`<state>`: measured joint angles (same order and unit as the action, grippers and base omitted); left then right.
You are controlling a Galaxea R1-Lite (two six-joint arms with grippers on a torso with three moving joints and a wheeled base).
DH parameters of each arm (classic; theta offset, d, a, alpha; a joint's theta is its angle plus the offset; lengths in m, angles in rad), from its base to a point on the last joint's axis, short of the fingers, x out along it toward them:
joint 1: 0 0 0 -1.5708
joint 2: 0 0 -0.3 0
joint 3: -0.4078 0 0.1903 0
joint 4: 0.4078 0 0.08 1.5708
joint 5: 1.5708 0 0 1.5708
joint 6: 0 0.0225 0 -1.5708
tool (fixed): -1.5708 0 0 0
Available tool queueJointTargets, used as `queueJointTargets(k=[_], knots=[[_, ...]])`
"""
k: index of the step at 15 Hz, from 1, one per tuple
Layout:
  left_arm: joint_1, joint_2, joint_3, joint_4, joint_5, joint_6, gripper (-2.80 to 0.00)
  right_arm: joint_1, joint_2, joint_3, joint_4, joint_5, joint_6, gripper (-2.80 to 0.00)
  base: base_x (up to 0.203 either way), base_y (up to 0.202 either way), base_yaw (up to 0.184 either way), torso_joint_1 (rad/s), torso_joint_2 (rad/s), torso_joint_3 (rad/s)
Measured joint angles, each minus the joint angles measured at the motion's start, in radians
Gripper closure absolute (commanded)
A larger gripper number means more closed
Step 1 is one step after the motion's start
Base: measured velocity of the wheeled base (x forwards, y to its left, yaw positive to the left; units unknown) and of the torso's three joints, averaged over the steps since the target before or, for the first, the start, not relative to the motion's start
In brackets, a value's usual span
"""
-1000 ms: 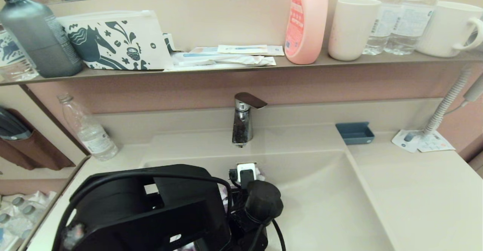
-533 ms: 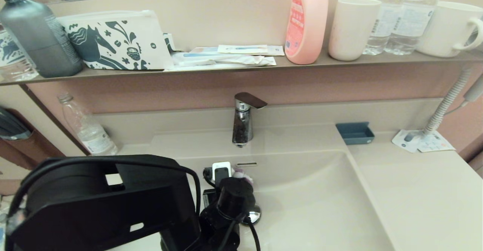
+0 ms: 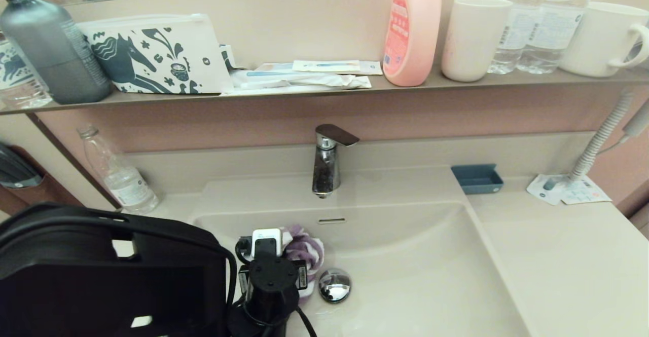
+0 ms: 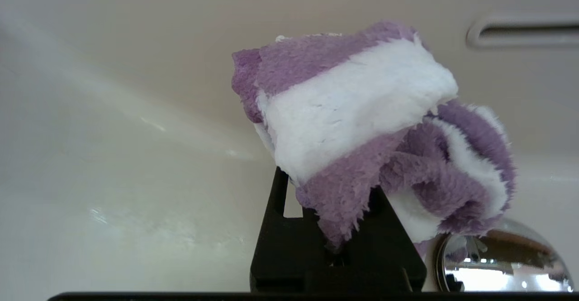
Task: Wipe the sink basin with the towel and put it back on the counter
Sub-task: Wipe the sink
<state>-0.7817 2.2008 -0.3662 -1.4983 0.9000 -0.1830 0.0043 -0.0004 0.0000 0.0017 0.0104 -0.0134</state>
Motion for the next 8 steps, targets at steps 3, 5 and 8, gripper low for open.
queueJointTargets(k=[3,5,8], knots=[[-0.009,-0.021,-0.029,-0.003,0.011,0.021,0.00,0.000,0.000,0.000,0.000,0.000,0.000,0.00,0.000,0.000,0.000,0.000,0.00,0.000],[-0.023,-0.013,-0.069,0.000,0.011,0.025,0.00,0.000,0.000,0.000,0.000,0.000,0.000,0.00,0.000,0.000,0.000,0.000,0.00,0.000],[-0.044,0.019,-0.147,0.008,0.012,0.043,0.00,0.000,0.000,0.000,0.000,0.000,0.000,0.00,0.000,0.000,0.000,0.000,0.00,0.000]])
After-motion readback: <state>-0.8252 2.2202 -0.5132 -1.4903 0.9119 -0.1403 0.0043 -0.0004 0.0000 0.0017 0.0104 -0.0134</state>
